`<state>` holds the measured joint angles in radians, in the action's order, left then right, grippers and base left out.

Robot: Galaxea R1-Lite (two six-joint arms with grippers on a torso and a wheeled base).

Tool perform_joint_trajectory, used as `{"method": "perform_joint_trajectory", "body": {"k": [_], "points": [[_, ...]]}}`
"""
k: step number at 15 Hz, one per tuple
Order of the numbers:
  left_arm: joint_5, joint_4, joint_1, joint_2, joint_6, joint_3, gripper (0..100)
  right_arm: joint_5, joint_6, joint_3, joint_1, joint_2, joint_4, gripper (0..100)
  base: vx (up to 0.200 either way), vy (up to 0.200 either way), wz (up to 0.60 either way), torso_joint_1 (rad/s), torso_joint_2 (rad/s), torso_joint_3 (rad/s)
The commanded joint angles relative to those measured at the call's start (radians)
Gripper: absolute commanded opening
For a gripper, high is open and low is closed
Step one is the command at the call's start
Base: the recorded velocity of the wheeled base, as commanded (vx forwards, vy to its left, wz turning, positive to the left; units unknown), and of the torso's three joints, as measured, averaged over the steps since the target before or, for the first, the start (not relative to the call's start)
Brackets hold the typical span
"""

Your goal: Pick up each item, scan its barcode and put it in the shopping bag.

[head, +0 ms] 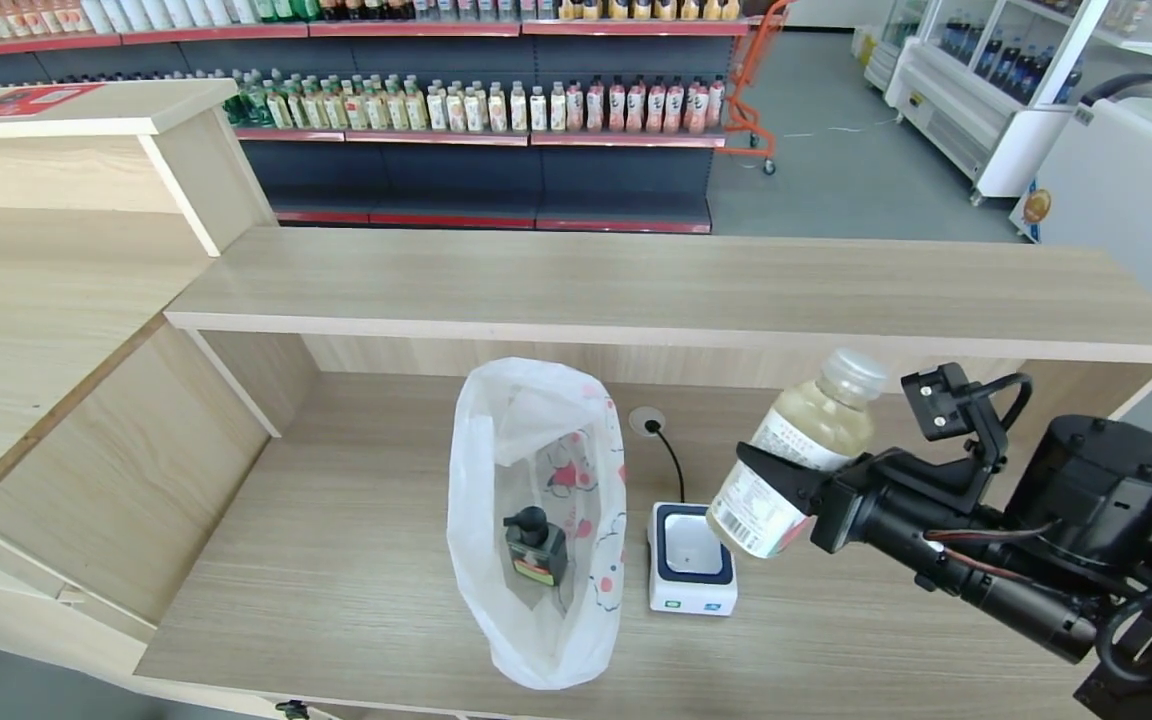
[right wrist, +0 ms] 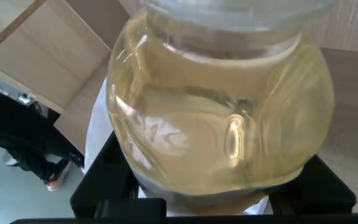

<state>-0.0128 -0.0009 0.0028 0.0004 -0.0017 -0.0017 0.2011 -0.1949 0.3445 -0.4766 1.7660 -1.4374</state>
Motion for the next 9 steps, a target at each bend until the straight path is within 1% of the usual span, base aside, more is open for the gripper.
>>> {"method": "perform_joint_trajectory", "body": {"k": [1, 2, 6, 9], "points": [[0.000, 0.001, -0.001, 0.000, 0.002, 0.000, 100, 0.001, -0.014, 0.016, -0.002, -0.028, 0.025, 0, 0.000, 0.200, 0.00, 0.032, 0.00, -0.002], [0.000, -0.001, -0.001, 0.000, -0.001, 0.000, 100, 0.001, -0.020, 0.022, -0.004, -0.040, 0.054, 0, 0.000, 0.200, 0.00, 0.027, 0.01, -0.002], [0.000, -0.001, -0.001, 0.000, -0.001, 0.000, 100, 0.001, -0.060, 0.039, -0.034, -0.085, 0.164, 0, 0.000, 0.000, 0.00, 0.000, 0.00, 0.000], [0.000, -0.001, -0.001, 0.000, -0.001, 0.000, 100, 0.000, -0.061, 0.065, -0.036, -0.040, 0.175, 0, 0.000, 0.000, 0.00, 0.000, 0.00, 0.000]]}}
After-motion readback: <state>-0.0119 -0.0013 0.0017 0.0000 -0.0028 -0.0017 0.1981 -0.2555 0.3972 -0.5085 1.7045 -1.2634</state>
